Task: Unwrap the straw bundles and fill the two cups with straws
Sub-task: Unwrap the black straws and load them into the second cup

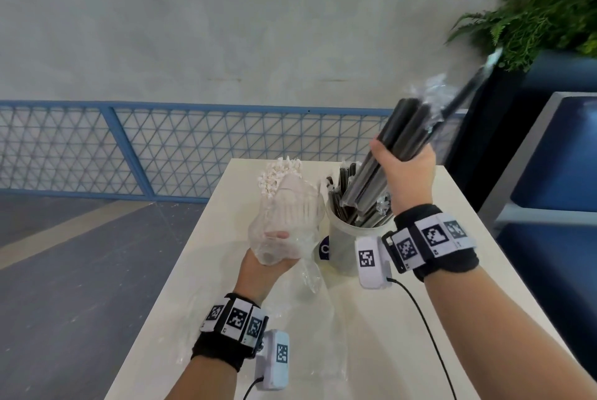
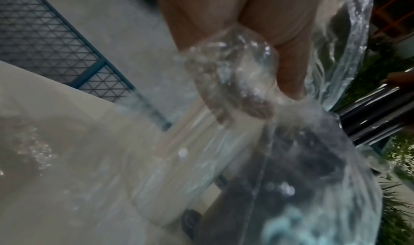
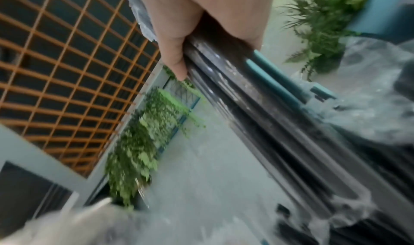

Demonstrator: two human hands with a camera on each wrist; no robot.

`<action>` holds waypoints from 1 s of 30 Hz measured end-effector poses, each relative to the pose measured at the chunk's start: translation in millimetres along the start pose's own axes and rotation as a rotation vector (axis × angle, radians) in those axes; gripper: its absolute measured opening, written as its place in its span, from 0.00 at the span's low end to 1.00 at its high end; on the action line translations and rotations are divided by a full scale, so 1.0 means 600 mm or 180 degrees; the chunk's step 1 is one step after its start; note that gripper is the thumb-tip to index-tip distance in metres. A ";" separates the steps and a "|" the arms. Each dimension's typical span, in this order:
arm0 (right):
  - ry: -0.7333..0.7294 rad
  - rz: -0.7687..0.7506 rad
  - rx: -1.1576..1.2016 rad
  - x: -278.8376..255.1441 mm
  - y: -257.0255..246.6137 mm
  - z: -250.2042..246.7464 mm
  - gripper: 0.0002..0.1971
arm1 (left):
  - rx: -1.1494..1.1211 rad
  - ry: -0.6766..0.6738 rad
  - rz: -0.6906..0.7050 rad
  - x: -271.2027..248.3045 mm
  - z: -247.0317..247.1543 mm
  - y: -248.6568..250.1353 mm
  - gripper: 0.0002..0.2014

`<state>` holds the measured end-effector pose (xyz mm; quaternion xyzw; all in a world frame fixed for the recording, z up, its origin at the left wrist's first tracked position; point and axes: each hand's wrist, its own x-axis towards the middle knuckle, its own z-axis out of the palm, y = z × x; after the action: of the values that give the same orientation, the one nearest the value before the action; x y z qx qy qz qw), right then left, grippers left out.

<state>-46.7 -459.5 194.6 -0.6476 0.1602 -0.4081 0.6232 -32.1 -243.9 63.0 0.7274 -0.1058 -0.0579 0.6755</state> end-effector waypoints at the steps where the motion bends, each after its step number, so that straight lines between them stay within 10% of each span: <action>1: -0.0098 -0.0008 -0.0216 -0.002 0.012 0.005 0.20 | -0.0073 -0.0011 0.0004 0.000 0.001 0.002 0.18; 13: -0.0687 0.0692 -0.1135 -0.046 0.123 0.026 0.22 | -0.0441 0.0039 0.0019 -0.011 -0.002 0.020 0.18; 19: -0.0018 -0.1111 -0.0923 -0.039 0.063 0.028 0.45 | -0.0442 0.0104 0.0030 -0.010 -0.007 0.014 0.19; 22: -0.0130 -0.2197 -0.1482 -0.009 0.047 0.031 0.34 | -0.0462 0.0087 0.0047 -0.008 -0.003 0.011 0.19; 26: -0.0782 -0.2076 -0.2113 0.014 0.085 0.028 0.14 | -0.0596 0.0064 0.0035 -0.007 0.004 0.009 0.20; 30: -0.0845 -0.1920 -0.2477 -0.004 0.109 0.019 0.17 | -0.0724 0.0052 0.0051 -0.008 0.005 0.006 0.23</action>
<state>-20.2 -461.3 133.6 -0.8955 0.0257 -0.3942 0.2052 -37.9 -245.6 66.3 0.6457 -0.0988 -0.0582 0.7550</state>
